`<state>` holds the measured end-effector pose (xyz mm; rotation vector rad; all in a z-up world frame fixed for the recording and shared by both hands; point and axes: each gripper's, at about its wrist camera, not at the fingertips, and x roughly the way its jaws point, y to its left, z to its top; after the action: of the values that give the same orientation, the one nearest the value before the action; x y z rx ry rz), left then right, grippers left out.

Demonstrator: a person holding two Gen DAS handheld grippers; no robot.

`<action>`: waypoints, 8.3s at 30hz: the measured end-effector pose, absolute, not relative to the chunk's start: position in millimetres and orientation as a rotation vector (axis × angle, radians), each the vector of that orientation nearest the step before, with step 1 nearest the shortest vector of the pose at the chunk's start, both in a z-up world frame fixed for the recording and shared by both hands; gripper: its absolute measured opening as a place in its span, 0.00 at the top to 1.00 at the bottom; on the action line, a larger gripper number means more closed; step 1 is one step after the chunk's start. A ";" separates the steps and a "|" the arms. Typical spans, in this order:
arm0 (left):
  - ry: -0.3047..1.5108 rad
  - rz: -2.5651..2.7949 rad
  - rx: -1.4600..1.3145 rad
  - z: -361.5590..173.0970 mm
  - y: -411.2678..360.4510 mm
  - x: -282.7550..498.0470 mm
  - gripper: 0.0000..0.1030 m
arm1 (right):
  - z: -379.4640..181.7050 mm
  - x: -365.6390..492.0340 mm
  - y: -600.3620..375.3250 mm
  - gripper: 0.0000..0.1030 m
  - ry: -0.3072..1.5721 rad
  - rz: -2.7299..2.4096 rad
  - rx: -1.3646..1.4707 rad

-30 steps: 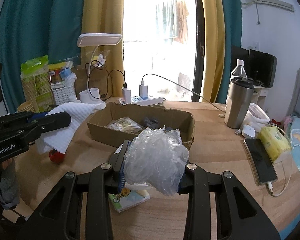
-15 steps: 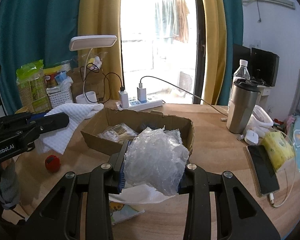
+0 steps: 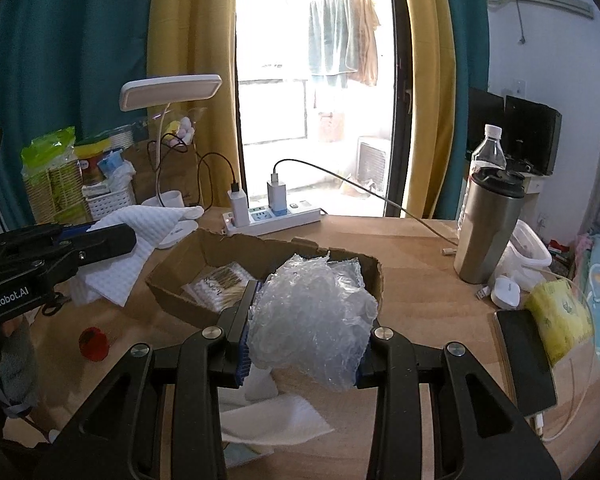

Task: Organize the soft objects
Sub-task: 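Carry the bubble wrap with the right tool while the left tool carries the paper towel over the box, then open the right tool over the box while the left tool releases the paper towel inside, then move both tools back toward the chick-printed tissue pack and red pincushion, then grasp the chick-printed tissue pack with the right tool while the left tool grasps the red pincushion, then carry the tissue pack with the right tool while the left tool carries the pincushion over the box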

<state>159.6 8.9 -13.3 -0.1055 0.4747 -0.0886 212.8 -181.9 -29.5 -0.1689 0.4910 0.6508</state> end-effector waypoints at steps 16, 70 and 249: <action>0.487 -0.075 -0.112 -13.1 20.9 191.9 0.85 | -27.8 250.3 -171.5 0.63 0.508 0.645 -0.171; 0.700 -0.123 -0.184 -87.8 20.2 293.3 0.67 | -67.3 331.5 -130.6 0.51 0.617 0.689 -0.126; 0.661 -0.064 -0.084 -104.2 9.9 96.0 0.55 | -88.8 141.7 -192.4 0.23 0.615 0.670 -0.115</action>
<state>96.0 9.9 -104.2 -0.0838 0.6614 -0.0639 141.7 -192.4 -88.8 -0.1155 0.6154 0.6699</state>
